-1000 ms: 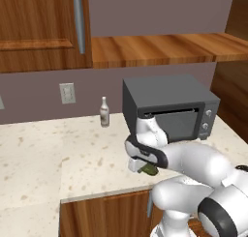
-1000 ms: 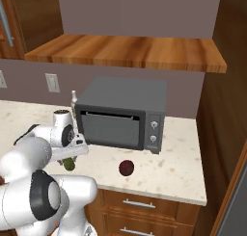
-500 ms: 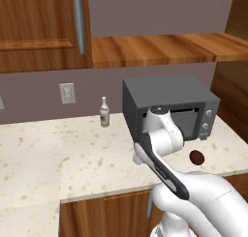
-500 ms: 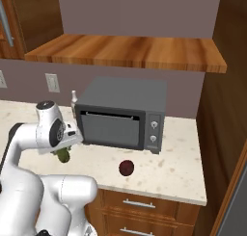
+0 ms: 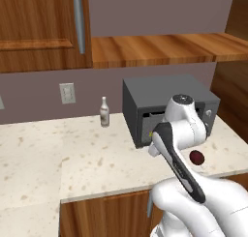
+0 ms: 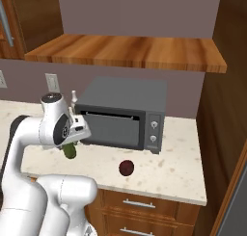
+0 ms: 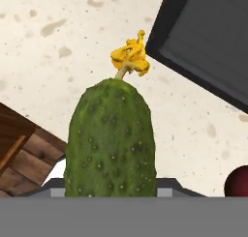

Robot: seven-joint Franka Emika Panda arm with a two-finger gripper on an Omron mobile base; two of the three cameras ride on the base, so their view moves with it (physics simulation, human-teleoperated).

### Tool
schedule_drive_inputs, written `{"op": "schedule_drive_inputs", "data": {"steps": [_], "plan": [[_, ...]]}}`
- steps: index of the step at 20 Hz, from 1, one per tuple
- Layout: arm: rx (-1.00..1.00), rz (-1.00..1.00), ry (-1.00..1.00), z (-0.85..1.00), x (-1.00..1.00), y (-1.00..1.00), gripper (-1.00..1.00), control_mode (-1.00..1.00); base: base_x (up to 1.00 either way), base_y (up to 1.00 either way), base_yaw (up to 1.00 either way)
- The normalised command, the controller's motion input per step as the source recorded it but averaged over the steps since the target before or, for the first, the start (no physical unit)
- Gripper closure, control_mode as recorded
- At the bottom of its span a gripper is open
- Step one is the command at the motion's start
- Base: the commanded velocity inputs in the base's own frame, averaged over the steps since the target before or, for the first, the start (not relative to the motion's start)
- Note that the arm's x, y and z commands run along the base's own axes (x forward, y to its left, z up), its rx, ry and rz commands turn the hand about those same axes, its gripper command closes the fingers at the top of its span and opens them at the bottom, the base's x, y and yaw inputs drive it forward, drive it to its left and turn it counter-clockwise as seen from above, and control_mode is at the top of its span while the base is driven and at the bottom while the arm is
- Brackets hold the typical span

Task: Place the cucumber and potato inside the fridge drawer. Close the drawer after placing the vegetables.

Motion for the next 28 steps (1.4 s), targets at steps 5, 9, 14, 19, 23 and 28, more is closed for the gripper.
{"op": "schedule_drive_inputs", "data": {"steps": [5, 9, 14, 19, 23, 28], "plan": [[0.08, 0.00, -0.17, 0.39, -0.78, -0.47, 1.00, -1.00, 0.00, 0.00, 0.00], [0.00, 0.00, 0.01, 0.29, 0.36, 0.28, 1.00, -1.00, 0.00, 0.00, 0.00], [0.00, 0.00, 0.10, 0.03, 0.48, 0.36, 1.00, -1.00, 0.00, 0.00, 0.00], [-0.03, 0.01, 0.06, -0.17, 0.08, 0.05, 1.00, -1.00, 0.00, 0.00, 0.00], [0.01, -0.01, -0.04, -0.07, -0.32, -0.09, 1.00, -1.00, 0.00, 0.00, 0.00], [0.00, 0.00, 0.00, 0.00, 0.00, 0.00, 1.00, 1.00, -1.00, -0.67, -0.19]]}}
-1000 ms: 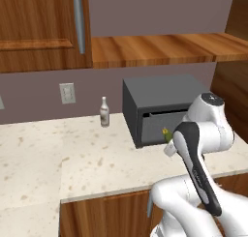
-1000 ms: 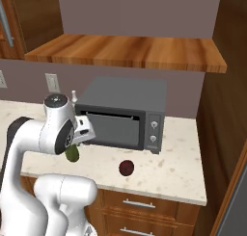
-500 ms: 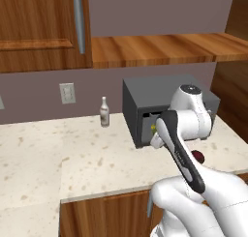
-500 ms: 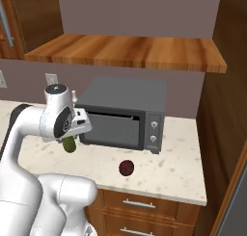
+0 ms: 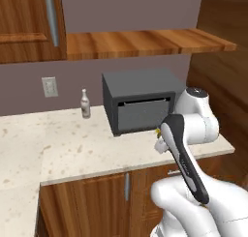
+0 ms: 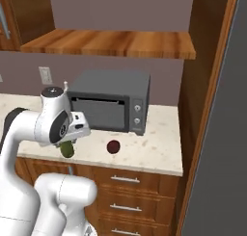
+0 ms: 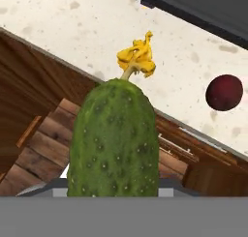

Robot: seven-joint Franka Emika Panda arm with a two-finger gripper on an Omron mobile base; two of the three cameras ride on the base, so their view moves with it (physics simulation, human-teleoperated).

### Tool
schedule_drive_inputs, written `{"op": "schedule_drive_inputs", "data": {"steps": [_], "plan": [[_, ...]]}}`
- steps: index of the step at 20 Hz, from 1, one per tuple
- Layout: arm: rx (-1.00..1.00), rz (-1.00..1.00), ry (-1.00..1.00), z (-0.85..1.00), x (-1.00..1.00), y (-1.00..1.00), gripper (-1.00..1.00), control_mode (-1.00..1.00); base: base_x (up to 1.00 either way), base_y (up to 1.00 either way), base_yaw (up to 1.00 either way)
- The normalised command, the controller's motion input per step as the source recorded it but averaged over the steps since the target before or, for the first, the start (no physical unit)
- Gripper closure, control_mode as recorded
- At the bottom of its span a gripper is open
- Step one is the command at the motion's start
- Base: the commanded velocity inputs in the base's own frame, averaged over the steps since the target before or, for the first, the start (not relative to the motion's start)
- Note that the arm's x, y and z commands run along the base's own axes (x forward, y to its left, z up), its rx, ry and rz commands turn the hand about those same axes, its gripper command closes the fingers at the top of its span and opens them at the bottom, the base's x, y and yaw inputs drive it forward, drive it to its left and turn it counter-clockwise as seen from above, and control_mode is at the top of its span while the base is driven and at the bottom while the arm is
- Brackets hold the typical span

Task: Place the cucumber and potato inside the fridge drawer. Close the drawer after placing the vegetables.

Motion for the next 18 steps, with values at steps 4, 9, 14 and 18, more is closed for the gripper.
{"op": "schedule_drive_inputs", "data": {"steps": [4, 9, 14, 18], "plan": [[0.00, 0.00, 0.00, 0.00, 0.00, 0.00, 1.00, 1.00, -1.00, -0.61, -0.21], [0.00, 0.00, 0.00, 0.00, 0.00, 0.00, 1.00, 1.00, -1.00, -0.51, -0.22], [0.00, 0.00, 0.00, 0.00, 0.00, 0.00, 1.00, 1.00, -1.00, -0.34, -0.22], [0.00, 0.00, 0.00, 0.00, 0.00, 0.00, 1.00, 1.00, -0.85, -0.83, -0.13]]}}
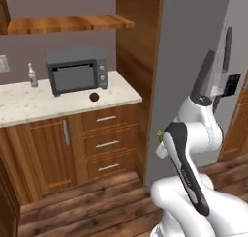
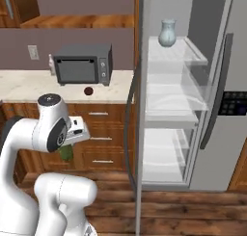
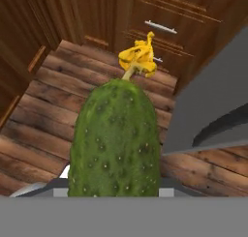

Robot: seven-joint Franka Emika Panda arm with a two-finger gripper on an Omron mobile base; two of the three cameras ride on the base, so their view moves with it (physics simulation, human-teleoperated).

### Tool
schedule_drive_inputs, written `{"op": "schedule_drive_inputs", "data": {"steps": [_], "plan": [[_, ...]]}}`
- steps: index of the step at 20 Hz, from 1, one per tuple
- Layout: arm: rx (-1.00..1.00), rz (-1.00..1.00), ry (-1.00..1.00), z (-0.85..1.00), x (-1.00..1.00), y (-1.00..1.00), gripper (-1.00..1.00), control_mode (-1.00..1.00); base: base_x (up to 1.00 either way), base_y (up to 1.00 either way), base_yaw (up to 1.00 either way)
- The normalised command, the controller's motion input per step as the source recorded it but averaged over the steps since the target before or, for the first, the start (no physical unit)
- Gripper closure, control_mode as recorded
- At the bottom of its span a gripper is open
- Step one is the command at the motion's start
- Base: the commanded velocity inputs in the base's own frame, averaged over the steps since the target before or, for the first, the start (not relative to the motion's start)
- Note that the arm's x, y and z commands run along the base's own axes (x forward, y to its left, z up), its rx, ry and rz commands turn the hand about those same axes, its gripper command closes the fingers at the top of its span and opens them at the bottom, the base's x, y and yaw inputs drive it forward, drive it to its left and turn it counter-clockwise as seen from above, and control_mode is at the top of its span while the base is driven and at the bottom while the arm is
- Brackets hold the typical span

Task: Place the cucumber and potato inside the fridge drawer. Close the drawer after placing the vegetables.

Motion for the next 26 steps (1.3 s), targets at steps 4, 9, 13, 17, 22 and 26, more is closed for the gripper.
{"op": "schedule_drive_inputs", "data": {"steps": [4, 9, 13, 17, 22, 26], "plan": [[0.00, 0.00, 0.00, 0.00, 0.00, 0.00, 1.00, 1.00, -0.06, -1.00, -0.03], [0.00, 0.00, 0.00, 0.00, 0.00, 0.00, 1.00, 1.00, 0.29, -0.99, 0.00], [0.00, 0.00, 0.00, 0.00, 0.00, 0.00, 1.00, 1.00, 0.55, -0.94, 0.00], [0.00, 0.00, 0.00, 0.00, 0.00, 0.00, 1.00, 1.00, 0.77, -0.64, 0.05], [0.00, 0.00, 0.00, 0.00, 0.00, 0.00, 1.00, 1.00, 0.65, -0.59, 0.17], [0.00, 0.00, 0.00, 0.00, 0.00, 0.00, 1.00, 1.00, 0.03, -0.36, 0.17]]}}
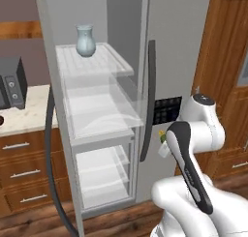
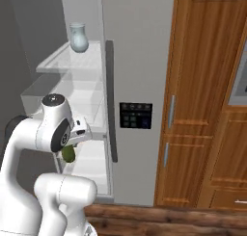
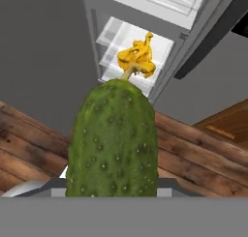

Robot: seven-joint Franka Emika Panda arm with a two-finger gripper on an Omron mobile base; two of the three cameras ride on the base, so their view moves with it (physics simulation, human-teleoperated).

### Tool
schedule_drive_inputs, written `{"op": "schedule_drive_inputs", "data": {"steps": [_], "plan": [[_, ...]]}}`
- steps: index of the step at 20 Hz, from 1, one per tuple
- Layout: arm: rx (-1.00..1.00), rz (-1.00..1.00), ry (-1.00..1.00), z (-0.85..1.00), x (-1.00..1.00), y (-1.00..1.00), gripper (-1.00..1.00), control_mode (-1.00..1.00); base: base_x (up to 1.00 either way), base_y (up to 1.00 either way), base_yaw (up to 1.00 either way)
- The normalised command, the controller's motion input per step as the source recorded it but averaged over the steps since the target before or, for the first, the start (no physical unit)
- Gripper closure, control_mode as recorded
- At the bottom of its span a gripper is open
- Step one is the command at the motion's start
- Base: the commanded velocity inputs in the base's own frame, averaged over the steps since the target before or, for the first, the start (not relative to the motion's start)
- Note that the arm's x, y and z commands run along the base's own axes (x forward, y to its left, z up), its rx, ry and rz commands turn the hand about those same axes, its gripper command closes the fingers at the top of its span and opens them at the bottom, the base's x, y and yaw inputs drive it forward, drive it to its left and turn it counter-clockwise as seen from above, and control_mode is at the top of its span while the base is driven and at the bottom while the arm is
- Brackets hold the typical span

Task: Place the cucumber and potato inside the fridge drawer. Close the drawer after placing the vegetables.

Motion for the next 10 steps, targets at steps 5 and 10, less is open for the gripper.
{"op": "schedule_drive_inputs", "data": {"steps": [5, 10], "plan": [[0.00, 0.00, 0.00, 0.00, 0.00, 0.00, 1.00, 1.00, 0.36, 0.00, 0.29], [0.00, 0.00, 0.00, 0.00, 0.00, 0.00, 1.00, 1.00, 0.52, -0.03, 0.23]]}}
